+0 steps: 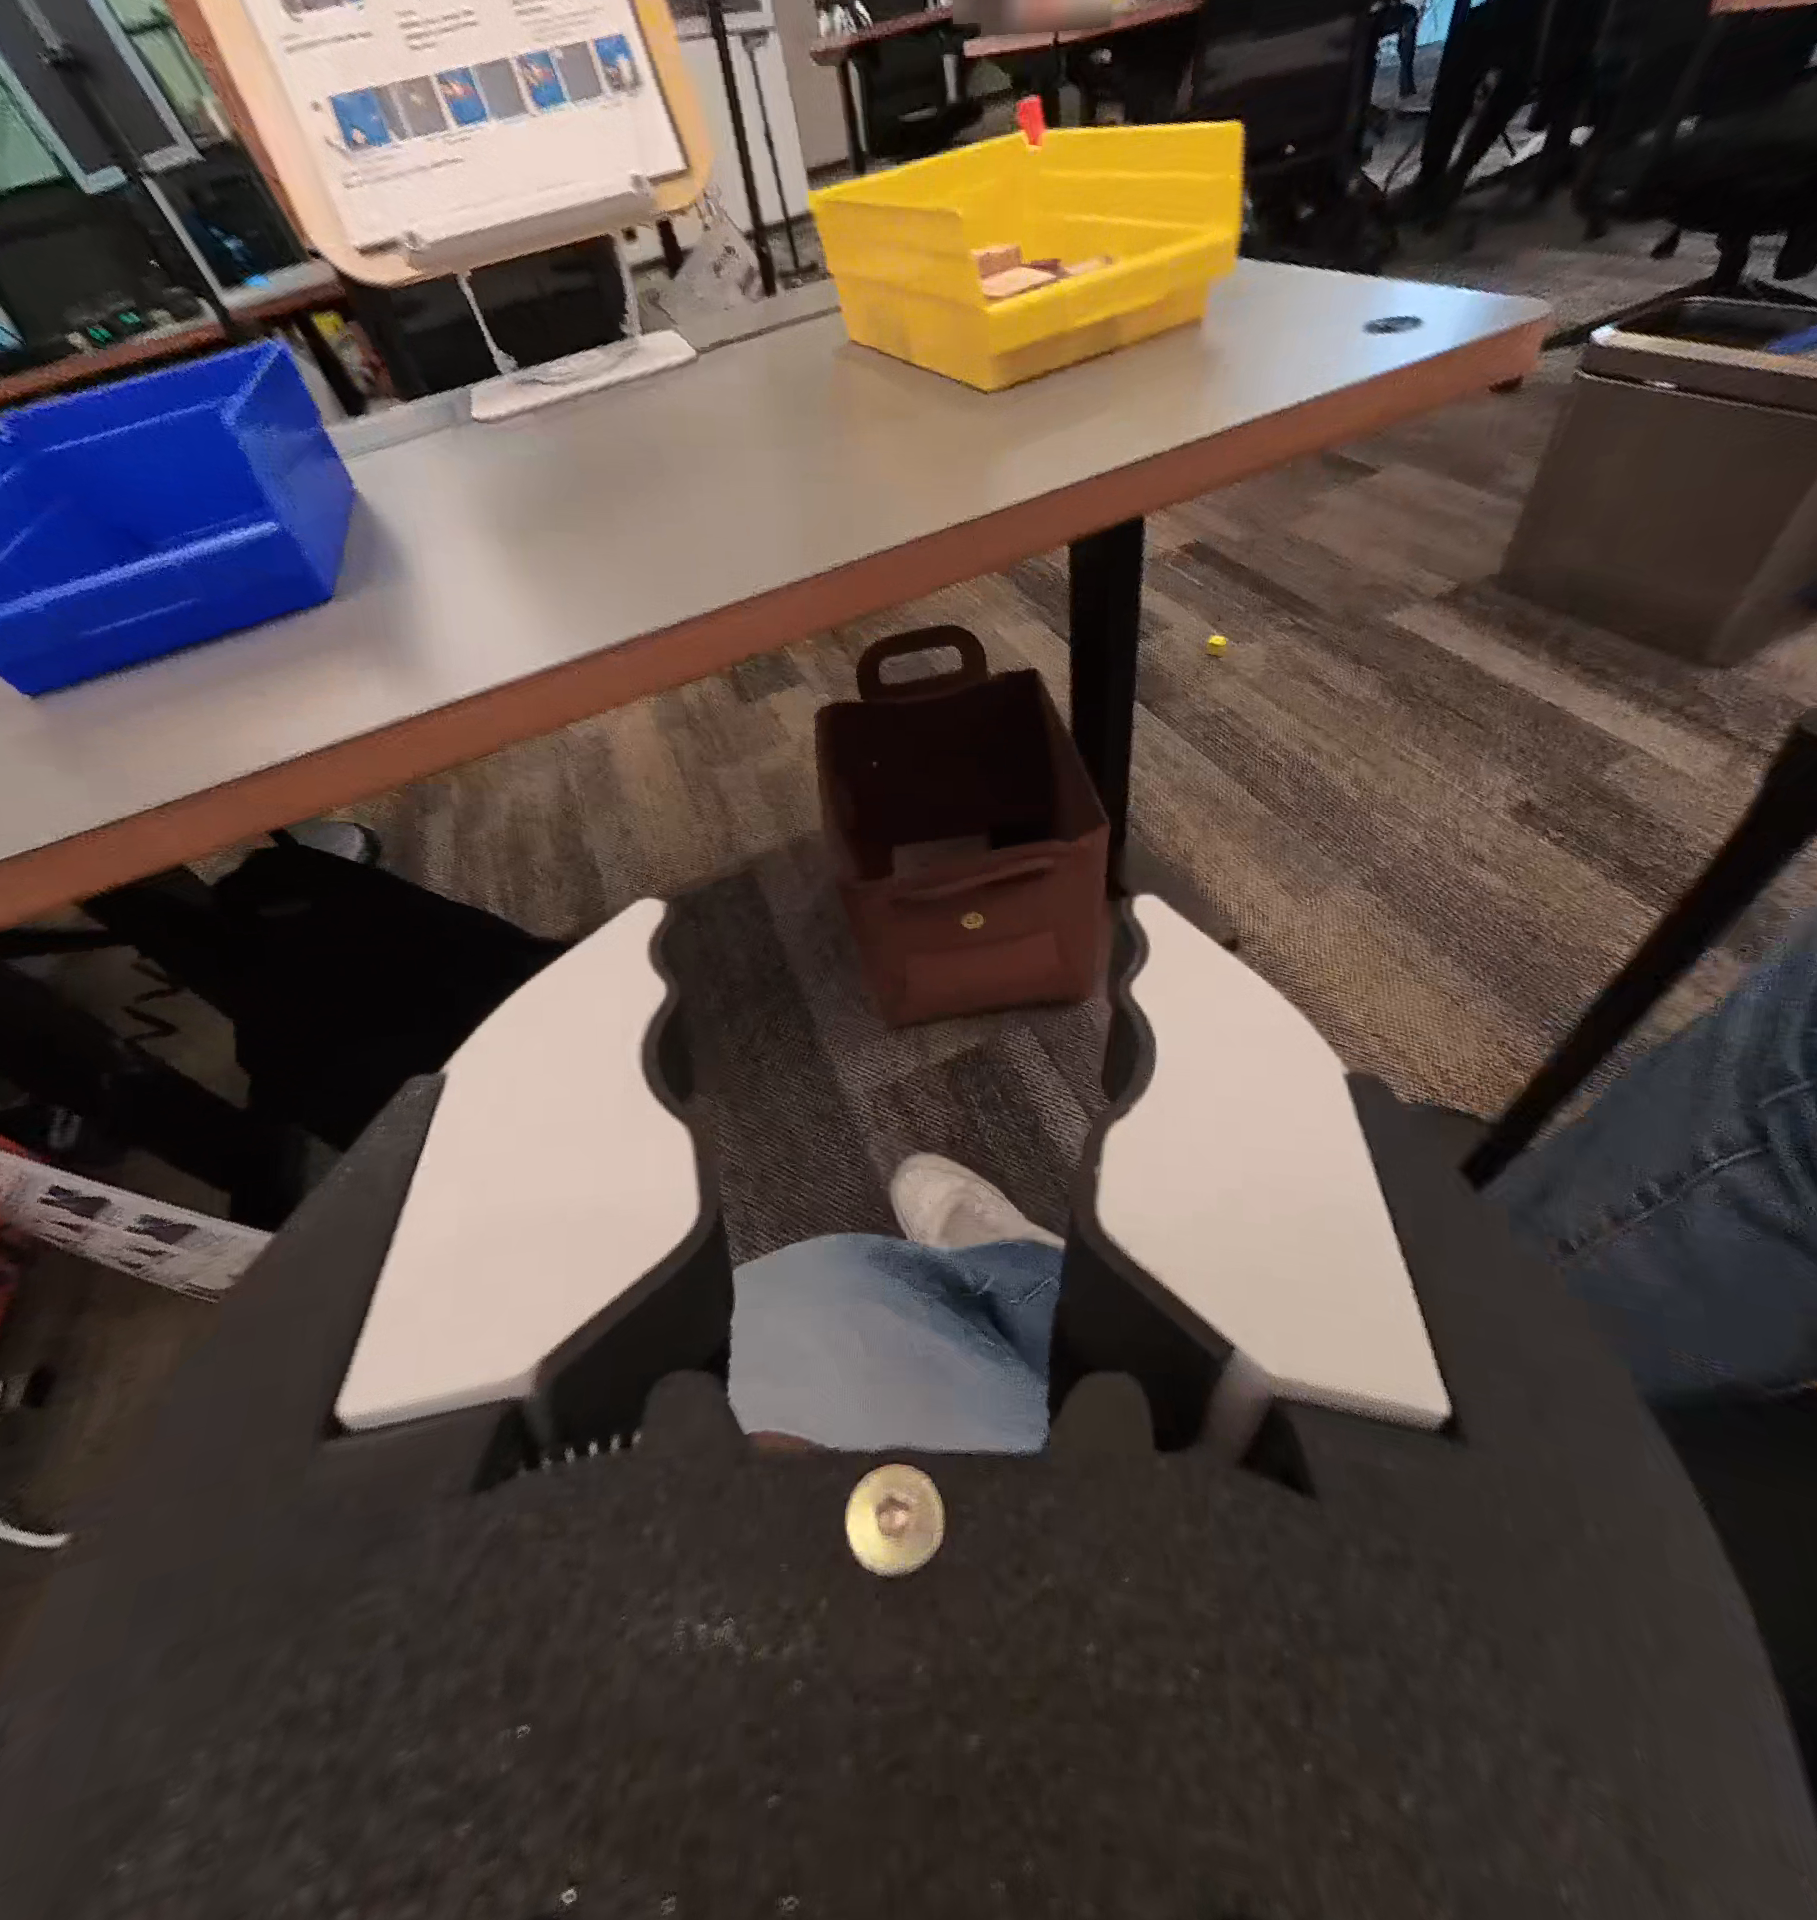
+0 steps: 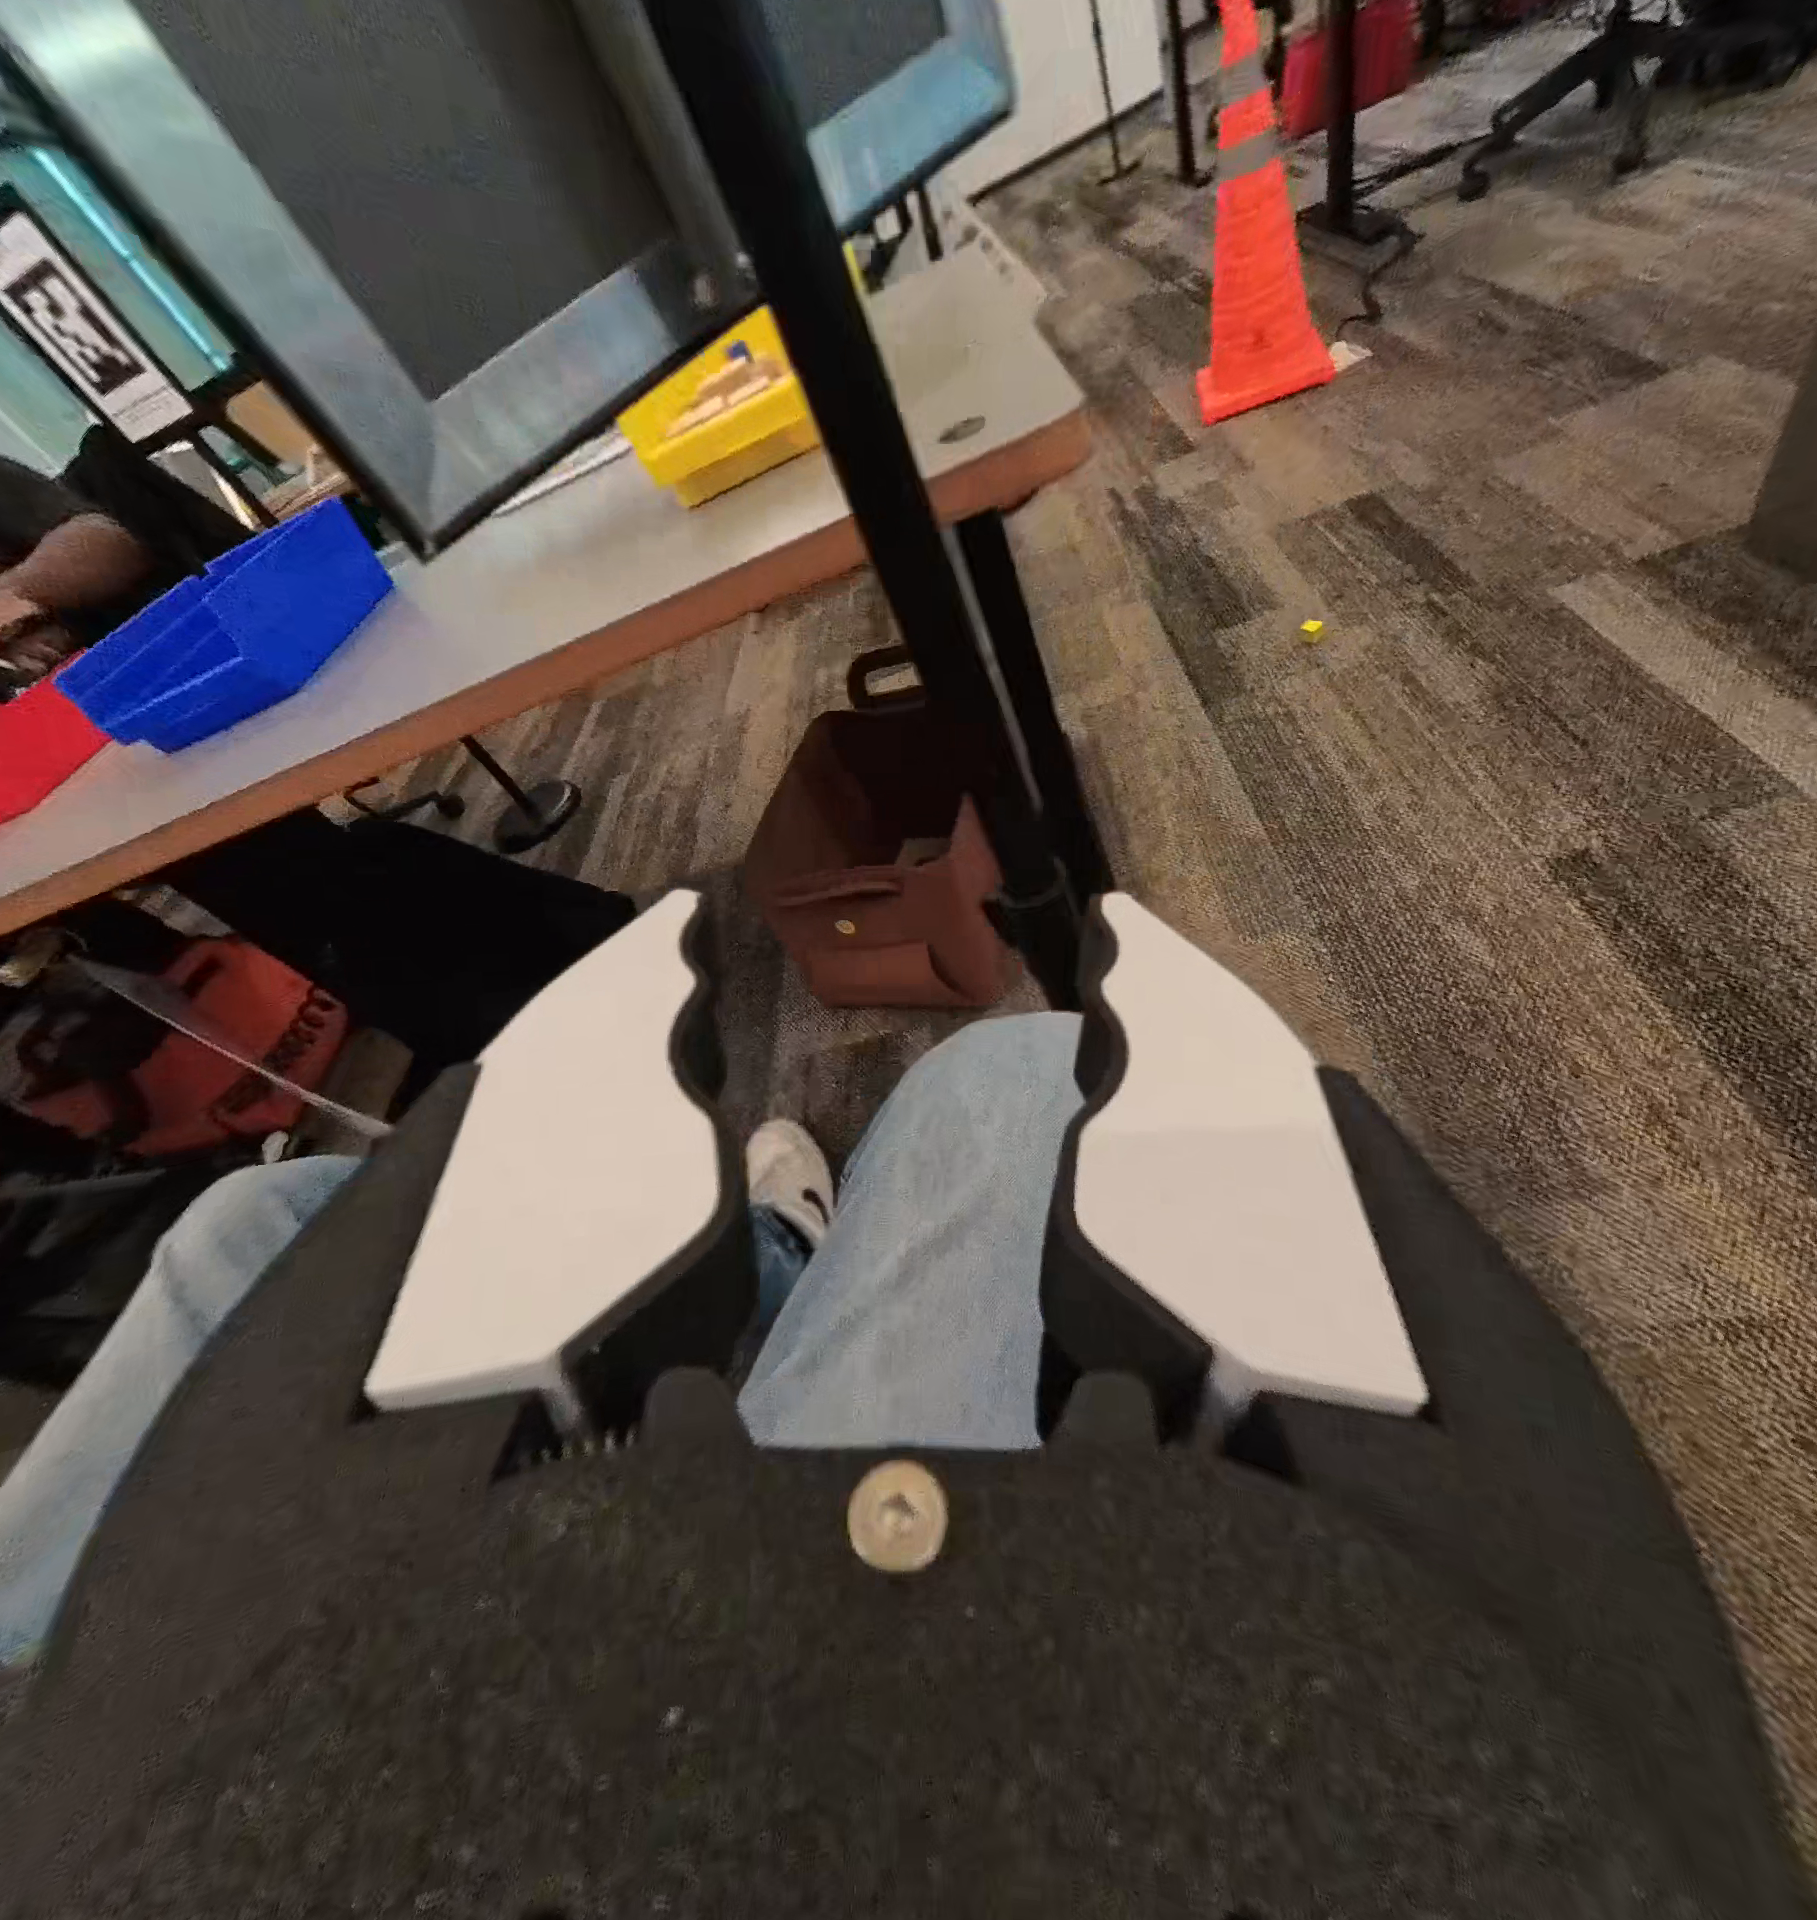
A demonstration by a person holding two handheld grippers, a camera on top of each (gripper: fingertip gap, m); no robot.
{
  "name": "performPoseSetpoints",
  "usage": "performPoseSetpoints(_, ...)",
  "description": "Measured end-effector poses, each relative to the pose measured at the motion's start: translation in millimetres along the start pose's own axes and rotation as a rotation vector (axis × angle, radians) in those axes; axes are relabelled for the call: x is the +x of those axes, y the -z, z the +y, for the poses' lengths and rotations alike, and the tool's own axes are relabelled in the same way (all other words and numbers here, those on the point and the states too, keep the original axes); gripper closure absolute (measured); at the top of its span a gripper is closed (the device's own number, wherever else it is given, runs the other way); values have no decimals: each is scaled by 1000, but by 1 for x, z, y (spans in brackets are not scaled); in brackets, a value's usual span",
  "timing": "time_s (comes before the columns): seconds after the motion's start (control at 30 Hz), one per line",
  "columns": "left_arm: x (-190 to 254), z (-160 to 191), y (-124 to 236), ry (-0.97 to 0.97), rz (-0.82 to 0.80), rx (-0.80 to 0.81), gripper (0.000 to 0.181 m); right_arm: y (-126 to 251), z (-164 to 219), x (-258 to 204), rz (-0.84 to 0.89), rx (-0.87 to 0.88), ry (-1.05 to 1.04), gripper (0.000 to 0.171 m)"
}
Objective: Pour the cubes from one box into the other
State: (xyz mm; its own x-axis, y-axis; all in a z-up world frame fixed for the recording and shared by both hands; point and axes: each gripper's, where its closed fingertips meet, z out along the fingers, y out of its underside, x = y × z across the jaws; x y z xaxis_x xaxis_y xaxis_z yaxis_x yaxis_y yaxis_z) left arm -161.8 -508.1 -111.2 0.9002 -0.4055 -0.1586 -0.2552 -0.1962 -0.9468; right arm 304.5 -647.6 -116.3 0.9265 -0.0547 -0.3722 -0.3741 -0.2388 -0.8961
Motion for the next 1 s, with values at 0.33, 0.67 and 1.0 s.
performPoseSetpoints(0.33, 106, 10, -31, 38, 330, -169, 95, 85, 11, 52, 221, -24, 80, 99)
performPoseSetpoints(0.67, 133, -68, -136, -7, 517, -341, 99, 10, -101, 124, 245, -156, 223, 102)
performPoseSetpoints(1.0, 91, -329, -167, 174, 416, -338, 99, -1, -294, 152, 257, -134, 169, 97)
